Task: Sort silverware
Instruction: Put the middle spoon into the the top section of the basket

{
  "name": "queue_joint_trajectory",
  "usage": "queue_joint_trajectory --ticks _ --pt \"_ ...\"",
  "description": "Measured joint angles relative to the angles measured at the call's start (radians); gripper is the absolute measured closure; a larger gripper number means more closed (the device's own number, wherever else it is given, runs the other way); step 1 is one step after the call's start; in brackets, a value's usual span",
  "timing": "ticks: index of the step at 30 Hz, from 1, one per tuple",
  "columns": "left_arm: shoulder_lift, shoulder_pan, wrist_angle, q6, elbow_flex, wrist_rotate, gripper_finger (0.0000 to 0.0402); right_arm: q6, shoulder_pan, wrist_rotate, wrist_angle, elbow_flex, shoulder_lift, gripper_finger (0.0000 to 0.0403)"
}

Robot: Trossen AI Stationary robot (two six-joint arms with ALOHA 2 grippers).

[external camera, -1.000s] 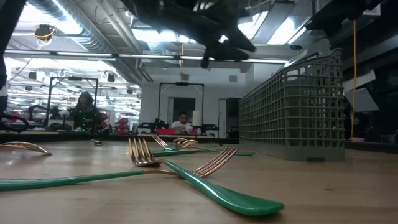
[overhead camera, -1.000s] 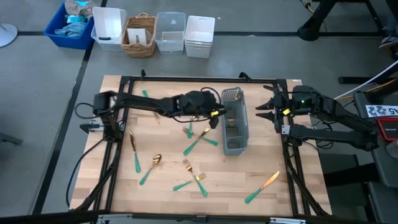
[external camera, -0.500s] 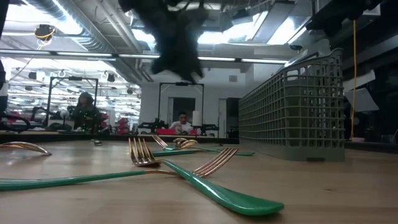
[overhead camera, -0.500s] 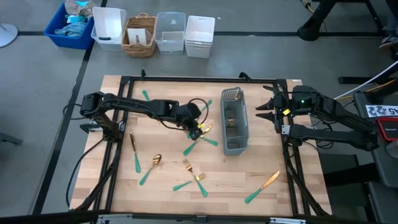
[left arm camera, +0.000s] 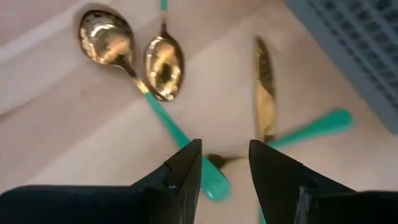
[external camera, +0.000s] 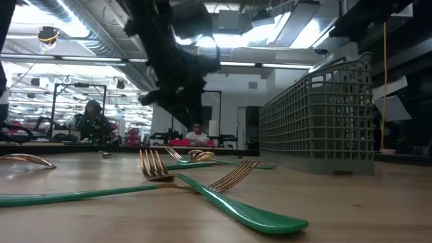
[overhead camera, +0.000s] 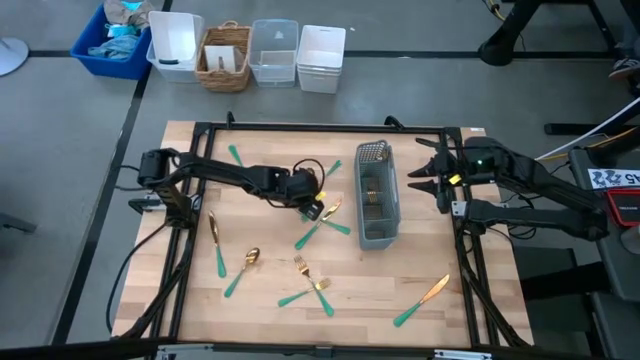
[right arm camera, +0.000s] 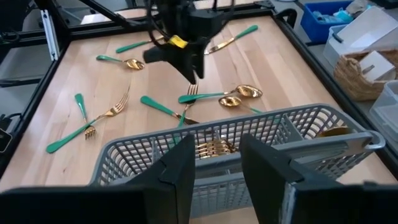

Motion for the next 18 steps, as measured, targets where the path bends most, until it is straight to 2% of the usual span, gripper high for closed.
queue_joint_trajectory --ticks 7,18 --pt "0.099 0.073 0.057 0.030 -0.005 0.001 0.0277 0.000 0.000 0.007 0.002 0.000 0.044 0.0274" --pt "0.158 0.128 0.063 0.040 -0.006 0.001 0.0277 -0.003 0.000 0.009 0.003 0.000 0.081 0.0274"
